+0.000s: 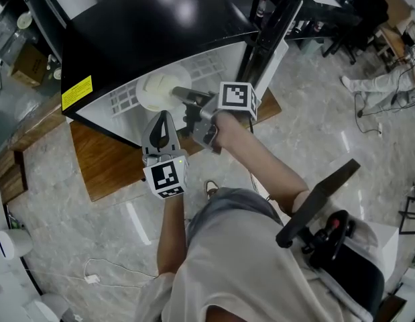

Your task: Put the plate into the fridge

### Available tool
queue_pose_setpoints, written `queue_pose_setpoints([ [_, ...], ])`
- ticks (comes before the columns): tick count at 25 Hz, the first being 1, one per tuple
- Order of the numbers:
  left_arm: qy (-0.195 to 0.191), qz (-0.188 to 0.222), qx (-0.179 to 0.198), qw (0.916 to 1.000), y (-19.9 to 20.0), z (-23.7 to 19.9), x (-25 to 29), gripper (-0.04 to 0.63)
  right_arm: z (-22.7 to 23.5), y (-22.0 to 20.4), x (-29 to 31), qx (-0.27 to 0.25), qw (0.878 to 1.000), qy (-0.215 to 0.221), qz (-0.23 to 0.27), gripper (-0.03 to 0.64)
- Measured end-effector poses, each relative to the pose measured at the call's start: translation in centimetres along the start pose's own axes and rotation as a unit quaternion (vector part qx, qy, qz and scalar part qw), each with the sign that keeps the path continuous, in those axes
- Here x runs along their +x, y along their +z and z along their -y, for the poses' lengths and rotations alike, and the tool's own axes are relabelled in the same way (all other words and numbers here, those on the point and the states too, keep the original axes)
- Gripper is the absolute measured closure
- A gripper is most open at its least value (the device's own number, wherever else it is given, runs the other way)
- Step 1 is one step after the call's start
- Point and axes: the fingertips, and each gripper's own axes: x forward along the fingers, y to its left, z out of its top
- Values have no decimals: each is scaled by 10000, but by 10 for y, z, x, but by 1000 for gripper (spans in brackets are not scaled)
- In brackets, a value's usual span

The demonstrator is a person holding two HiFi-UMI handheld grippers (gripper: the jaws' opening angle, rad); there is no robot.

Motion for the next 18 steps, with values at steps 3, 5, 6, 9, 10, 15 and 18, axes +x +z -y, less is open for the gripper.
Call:
queue_pose_setpoints([
  [3,28,32,-17,10000,5,-3,5,577,-5,-6,2,-152,9996,121,-220,431],
  [5,52,54,-39,10000,6,-6,9,577,-5,-12,2,-199,9989,177,-386,417],
  [6,58,66,-56,9999,7,-7,11,577,-5,-16,2,-178,9984,222,-483,417],
  [9,67,84,-88,9999,7,-10,17,577,-5,-26,0,-170,9971,343,-655,417],
  [10,69,88,-86,9999,7,-11,20,577,-4,-29,-2,-250,9969,343,-667,419],
  [15,79,101,-59,9999,5,-18,30,577,-3,-36,-18,-1149,9919,212,-498,452],
  [18,126,108,-50,9998,6,-25,36,577,-4,-23,-18,-2446,9696,-76,-9,580],
])
